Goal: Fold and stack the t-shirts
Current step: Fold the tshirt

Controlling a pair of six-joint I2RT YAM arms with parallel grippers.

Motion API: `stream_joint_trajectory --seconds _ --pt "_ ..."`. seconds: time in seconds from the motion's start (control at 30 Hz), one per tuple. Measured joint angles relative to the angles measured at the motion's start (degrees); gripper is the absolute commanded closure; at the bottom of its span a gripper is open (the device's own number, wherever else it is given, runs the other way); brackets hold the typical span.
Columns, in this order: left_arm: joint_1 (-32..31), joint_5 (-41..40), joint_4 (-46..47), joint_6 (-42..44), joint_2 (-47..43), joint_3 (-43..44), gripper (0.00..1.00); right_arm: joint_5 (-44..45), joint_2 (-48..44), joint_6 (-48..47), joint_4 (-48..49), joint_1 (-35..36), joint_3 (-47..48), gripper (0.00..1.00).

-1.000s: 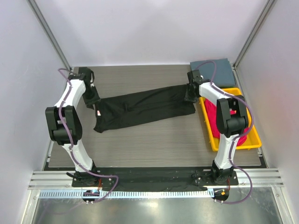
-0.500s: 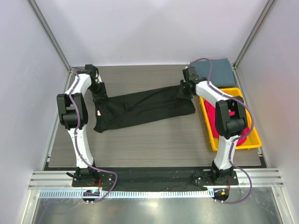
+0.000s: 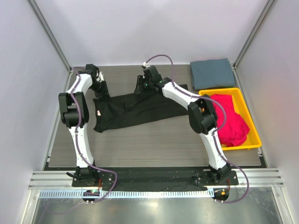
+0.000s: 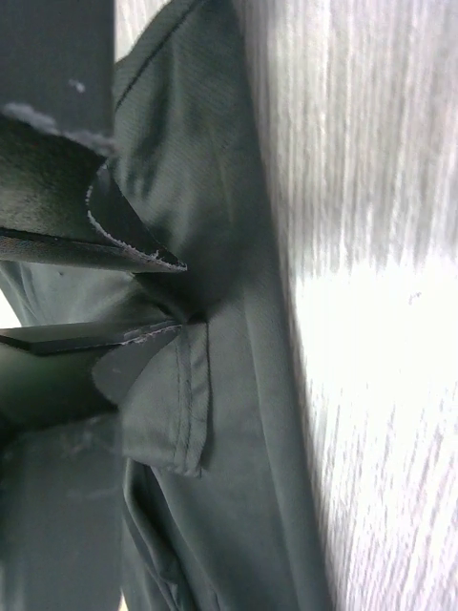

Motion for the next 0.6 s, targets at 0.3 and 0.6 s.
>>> stream_joint_trajectory --seconds 0.3,0.6 --pt "0.0 2.03 1.77 -0.04 0.0 0.0 0.72 -0.96 10.05 2.73 1.9 3.06 7.43 0.55" --pt "0.0 2.43 2.34 -0.04 -0.02 -0.85 0.74 -2.56 13.57 2.78 3.67 5.79 8.41 0.56"
